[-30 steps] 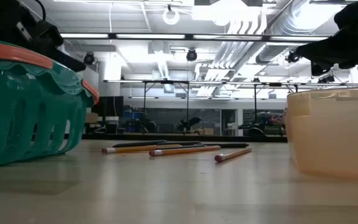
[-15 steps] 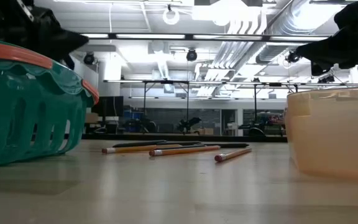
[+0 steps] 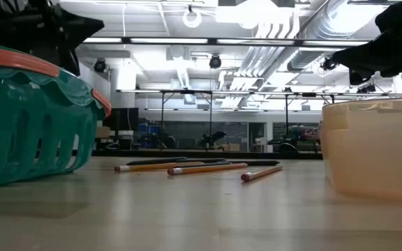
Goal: Sort pens & pencils
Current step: Put the black pen into the blue bin
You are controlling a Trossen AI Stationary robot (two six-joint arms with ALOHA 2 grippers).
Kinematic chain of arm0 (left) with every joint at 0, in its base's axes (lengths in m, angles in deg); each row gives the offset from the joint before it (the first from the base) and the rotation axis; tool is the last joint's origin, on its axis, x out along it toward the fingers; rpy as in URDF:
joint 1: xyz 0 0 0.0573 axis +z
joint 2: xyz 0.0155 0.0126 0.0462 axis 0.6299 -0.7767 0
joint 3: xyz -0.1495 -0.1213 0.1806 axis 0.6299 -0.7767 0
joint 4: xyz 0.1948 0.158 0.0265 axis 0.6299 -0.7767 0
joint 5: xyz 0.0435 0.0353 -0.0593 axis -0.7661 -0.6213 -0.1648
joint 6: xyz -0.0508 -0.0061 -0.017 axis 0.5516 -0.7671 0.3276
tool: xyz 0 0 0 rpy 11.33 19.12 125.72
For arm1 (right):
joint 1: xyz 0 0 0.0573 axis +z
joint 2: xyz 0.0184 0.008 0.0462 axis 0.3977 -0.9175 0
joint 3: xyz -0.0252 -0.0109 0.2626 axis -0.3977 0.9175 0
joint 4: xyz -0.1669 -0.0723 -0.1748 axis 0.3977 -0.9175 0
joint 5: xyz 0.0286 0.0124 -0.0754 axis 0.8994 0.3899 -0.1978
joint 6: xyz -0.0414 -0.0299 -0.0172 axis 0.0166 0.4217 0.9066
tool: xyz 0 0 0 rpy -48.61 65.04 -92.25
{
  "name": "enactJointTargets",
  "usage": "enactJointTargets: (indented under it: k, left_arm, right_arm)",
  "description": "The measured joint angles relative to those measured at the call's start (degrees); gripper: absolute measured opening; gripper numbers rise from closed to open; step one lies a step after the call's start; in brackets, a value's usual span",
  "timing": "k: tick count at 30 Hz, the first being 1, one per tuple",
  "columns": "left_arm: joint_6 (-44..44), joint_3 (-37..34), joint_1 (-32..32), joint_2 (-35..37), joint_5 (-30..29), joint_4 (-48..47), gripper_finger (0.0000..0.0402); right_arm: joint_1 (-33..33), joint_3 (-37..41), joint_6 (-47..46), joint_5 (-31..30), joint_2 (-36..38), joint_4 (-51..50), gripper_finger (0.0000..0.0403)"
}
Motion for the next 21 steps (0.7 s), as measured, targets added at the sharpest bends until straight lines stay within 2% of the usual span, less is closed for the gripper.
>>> enactJointTargets:
  k: [4,9,17,21]
  left_arm:
    - [0.52,5.16,-0.02,-6.38,1.52,-1.9,0.0001]
    - [1.37,12.92,-0.02,-19.95,4.32,-6.99,0.0001]
    - [1.03,25.91,0.0,-41.98,7.19,-20.78,0.0001]
    - [0.82,34.0,0.0,-51.27,8.05,-30.79,0.0001]
  right_arm:
    - [-0.01,0.0,0.0,0.0,0.01,0.0,0.0]
    - [-0.01,0.0,0.0,-0.02,0.01,0.01,0.0]
    - [0.01,0.0,0.0,-0.02,0.0,0.01,0.0]
    - [-0.01,0.0,0.0,-0.13,0.01,0.01,0.0]
